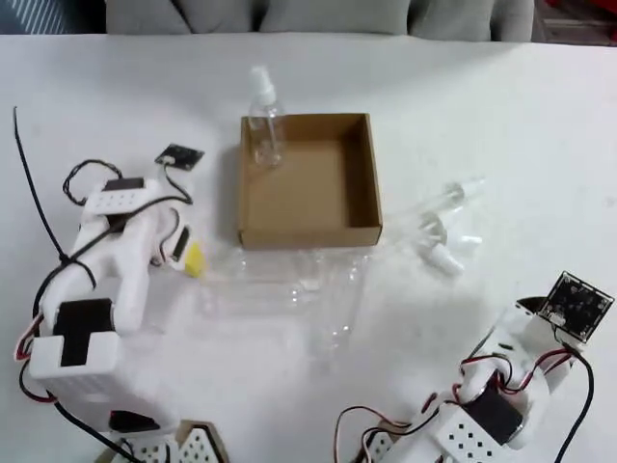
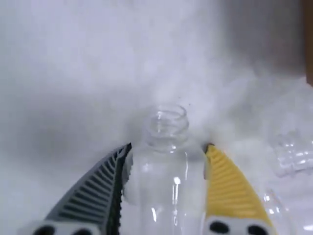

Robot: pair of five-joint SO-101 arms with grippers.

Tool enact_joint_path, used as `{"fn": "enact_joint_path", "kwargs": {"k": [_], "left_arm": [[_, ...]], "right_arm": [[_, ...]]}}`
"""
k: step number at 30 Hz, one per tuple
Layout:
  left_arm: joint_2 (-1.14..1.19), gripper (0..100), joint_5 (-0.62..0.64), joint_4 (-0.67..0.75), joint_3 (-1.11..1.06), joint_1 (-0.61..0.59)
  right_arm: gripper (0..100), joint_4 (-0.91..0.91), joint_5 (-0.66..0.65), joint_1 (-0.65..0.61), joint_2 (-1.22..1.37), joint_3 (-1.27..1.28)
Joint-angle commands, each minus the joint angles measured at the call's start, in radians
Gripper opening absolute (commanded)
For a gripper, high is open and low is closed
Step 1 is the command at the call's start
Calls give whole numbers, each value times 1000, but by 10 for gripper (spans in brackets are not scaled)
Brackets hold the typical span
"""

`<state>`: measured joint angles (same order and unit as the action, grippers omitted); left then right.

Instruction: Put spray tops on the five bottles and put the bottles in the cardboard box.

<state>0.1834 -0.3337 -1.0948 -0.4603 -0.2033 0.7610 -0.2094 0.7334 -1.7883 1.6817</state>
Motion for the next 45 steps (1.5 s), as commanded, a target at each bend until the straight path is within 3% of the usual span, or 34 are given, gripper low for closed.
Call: {"fn": "enact_joint_path", "kwargs": {"k": [1,8,24,45], "left_arm": [[-61,63,2,11,5,4],[-117,22,121,-54,83,4],[-677,22,367,-32,66,105],[-1506,22,376,583,-655,124]], "right_arm": [[17,2,-11,-4,-8,8],[17,2,-11,-4,-8,8],[17,5,-11,-4,-8,8],[17,5,-11,-5,-8,8]]}}
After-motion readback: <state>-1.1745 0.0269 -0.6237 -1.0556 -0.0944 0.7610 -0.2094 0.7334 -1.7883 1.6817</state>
